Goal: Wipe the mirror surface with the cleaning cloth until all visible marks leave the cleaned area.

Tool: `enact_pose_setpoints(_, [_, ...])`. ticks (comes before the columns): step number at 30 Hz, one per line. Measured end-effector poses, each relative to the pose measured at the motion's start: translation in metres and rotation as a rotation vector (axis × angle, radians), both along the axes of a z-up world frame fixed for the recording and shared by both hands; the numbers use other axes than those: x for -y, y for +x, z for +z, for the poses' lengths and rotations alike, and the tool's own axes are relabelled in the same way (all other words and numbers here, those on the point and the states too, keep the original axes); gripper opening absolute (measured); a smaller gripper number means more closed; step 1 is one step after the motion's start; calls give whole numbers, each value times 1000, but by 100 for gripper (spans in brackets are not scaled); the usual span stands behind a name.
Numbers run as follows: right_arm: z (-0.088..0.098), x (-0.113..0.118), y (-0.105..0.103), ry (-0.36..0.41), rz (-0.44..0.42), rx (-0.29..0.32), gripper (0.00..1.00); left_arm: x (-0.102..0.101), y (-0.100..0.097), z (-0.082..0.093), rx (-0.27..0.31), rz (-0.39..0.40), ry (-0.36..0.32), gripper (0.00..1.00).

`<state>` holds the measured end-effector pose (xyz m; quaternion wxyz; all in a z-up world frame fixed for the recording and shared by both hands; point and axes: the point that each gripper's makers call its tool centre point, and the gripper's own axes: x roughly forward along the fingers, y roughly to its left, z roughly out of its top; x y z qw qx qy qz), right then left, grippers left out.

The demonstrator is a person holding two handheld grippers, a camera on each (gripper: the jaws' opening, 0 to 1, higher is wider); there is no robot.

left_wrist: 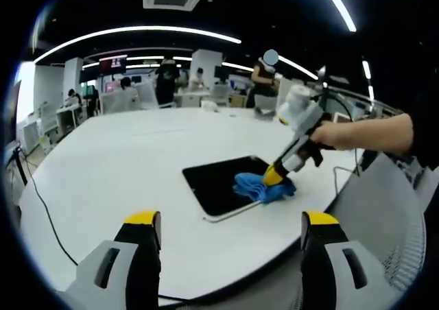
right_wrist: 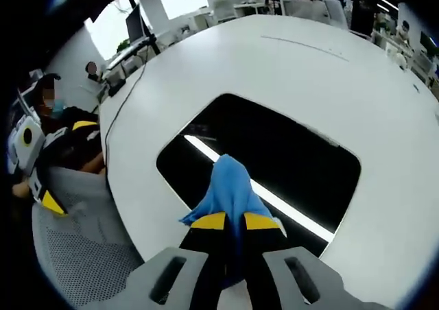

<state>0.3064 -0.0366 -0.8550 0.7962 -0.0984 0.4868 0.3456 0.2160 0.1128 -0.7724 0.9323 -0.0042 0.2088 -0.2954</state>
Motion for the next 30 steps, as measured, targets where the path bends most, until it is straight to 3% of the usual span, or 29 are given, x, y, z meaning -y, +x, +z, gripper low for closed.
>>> enact_pose_setpoints(22, [1,4,49,-30,-75,65,3,0,1,3,12,-5,-21,83])
enact_pose_setpoints(30, [1,7,68,17,-145,62,3,0,0,2,10,-6,-23,83])
